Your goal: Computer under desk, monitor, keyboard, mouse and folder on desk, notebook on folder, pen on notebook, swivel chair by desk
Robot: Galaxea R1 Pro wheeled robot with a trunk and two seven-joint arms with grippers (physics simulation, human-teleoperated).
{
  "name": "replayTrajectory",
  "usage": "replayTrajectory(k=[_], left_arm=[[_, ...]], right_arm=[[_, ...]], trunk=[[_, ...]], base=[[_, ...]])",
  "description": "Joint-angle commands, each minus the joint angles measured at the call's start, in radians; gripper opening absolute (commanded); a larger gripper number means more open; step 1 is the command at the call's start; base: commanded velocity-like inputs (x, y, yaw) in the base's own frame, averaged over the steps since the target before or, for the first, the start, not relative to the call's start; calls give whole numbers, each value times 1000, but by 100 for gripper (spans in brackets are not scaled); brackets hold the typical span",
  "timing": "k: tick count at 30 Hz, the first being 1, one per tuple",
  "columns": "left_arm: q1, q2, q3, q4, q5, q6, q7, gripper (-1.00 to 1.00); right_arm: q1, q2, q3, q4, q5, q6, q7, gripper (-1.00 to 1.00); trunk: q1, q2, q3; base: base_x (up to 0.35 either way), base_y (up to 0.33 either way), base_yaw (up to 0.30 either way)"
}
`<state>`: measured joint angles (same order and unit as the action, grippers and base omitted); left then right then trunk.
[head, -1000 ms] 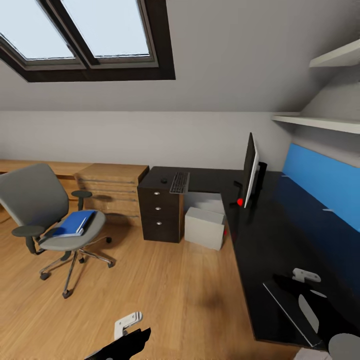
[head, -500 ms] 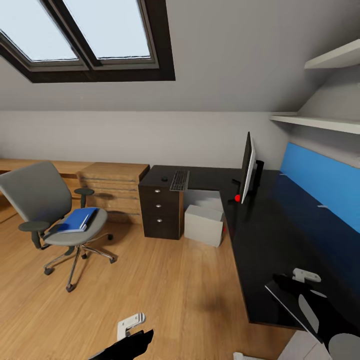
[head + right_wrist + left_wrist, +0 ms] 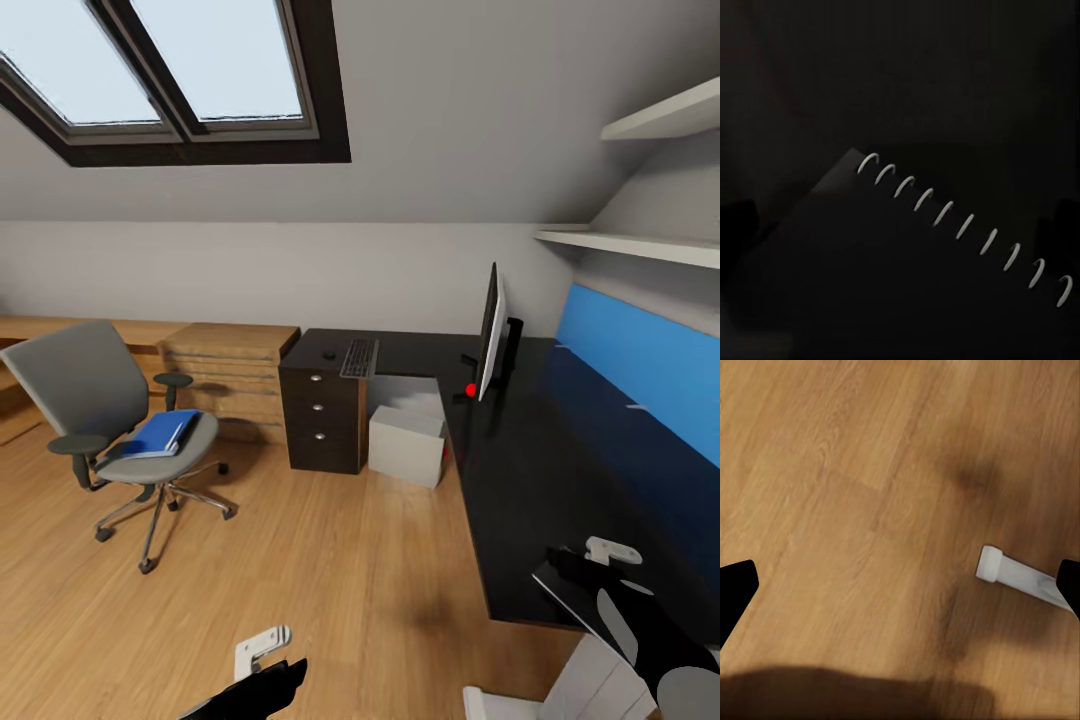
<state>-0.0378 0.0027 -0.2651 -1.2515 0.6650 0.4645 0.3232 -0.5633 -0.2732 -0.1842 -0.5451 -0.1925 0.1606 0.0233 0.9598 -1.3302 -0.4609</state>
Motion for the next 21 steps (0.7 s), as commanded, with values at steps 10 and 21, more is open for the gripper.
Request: replayTrajectory(k=[10, 21], left_arm=[[-1, 0, -1, 0, 12, 2, 10, 100], [-1, -1, -3, 25, 12, 2, 10, 100]], right_arm=[[0, 0, -6, 21, -17, 7, 7, 100], [0, 0, -7, 17, -17, 6, 5, 100]], trunk=[[0, -1, 0], [0, -1, 15]], base=[[-11, 0, 0], [0, 0, 0]])
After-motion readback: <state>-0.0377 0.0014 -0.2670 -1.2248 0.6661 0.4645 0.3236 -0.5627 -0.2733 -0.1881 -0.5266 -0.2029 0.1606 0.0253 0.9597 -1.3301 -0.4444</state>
